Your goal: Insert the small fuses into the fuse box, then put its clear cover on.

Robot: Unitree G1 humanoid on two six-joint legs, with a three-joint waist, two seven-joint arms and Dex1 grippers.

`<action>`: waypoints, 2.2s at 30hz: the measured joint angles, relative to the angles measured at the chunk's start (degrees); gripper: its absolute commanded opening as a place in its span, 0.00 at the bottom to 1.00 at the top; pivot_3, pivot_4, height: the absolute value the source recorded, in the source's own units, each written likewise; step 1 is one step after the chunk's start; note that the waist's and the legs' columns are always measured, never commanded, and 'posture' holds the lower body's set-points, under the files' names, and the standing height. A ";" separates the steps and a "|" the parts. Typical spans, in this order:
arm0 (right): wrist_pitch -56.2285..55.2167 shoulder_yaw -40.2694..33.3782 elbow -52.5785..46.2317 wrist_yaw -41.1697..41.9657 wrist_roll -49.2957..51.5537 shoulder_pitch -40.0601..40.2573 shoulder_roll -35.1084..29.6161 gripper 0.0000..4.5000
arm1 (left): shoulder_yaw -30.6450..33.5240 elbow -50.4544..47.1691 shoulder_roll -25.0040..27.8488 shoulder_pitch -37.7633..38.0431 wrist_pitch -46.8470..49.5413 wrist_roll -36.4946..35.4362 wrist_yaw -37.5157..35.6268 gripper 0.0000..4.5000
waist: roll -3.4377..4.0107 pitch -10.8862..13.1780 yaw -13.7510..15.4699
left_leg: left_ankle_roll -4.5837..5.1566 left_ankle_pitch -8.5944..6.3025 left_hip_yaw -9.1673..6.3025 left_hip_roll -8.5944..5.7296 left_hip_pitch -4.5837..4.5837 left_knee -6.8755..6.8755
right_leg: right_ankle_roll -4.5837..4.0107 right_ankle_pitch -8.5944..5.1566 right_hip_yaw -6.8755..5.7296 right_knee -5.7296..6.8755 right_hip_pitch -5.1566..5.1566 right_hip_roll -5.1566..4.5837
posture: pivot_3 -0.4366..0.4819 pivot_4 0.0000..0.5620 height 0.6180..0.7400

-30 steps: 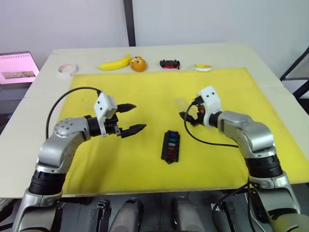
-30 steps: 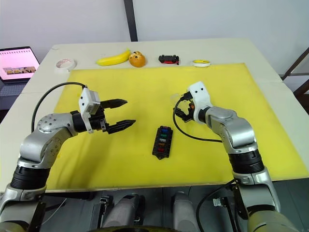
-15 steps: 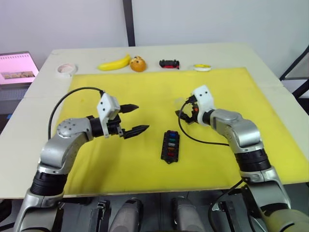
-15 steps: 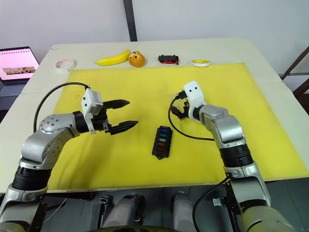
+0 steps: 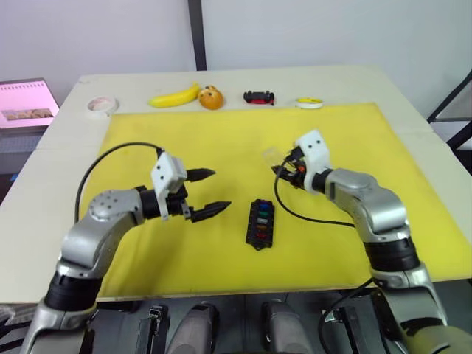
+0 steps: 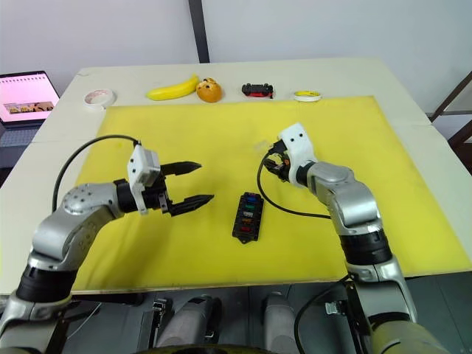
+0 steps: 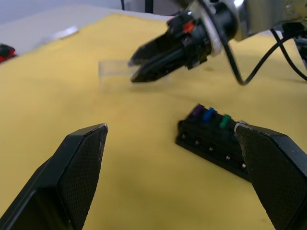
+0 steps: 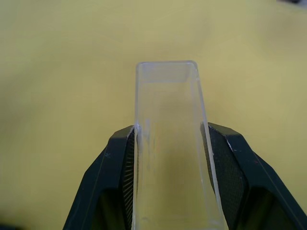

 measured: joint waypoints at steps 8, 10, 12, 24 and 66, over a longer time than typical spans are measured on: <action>5.11 -4.41 -11.43 3.11 5.06 7.27 -4.79 0.37 | -3.24 -15.69 -2.51 15.40 2.89 2.29 11.64 1.00 | 0.01 -0.01 0.18 | 0.19 -0.11 0.00 0.01 0.06 -0.01 | 0.00 0.00 0.01 0.00 0.08 0.01 | 0.48 0.27 1.00; 6.09 -5.07 -12.38 3.07 5.84 7.66 -5.00 0.37 | -5.67 -16.86 -3.13 16.71 2.98 4.19 14.08 1.00 | 0.02 -0.01 0.37 | 0.20 -0.12 0.01 0.00 0.06 0.00 | 0.00 0.00 0.01 0.00 0.09 0.00 | 0.48 0.27 1.00; 7.07 -5.79 -13.08 2.93 6.35 7.86 -5.65 0.37 | -7.61 -16.89 -3.18 16.93 3.49 5.21 15.14 1.00 | 0.01 -0.01 0.42 | 0.21 -0.12 0.02 -0.01 0.06 0.00 | 0.00 0.00 0.02 -0.01 0.10 0.00 | 0.48 0.27 1.00; 11.25 -10.35 -16.16 2.06 9.16 10.26 -8.23 0.37 | -18.21 -13.64 -8.62 16.37 2.36 12.79 20.13 1.00 | 0.05 -0.03 0.35 | 0.22 -0.13 0.04 0.00 0.06 0.00 | -0.01 0.00 0.01 -0.04 0.10 0.00 | 0.48 0.27 1.00; 13.85 -12.77 -21.72 1.01 15.89 12.17 -10.98 0.37 | -18.36 0.78 -15.07 4.75 1.35 20.46 22.16 1.00 | 0.10 -0.07 1.51 | 0.23 -0.13 0.07 -0.01 0.11 0.04 | 0.00 0.00 0.00 -0.05 0.18 0.00 | 0.48 0.27 1.00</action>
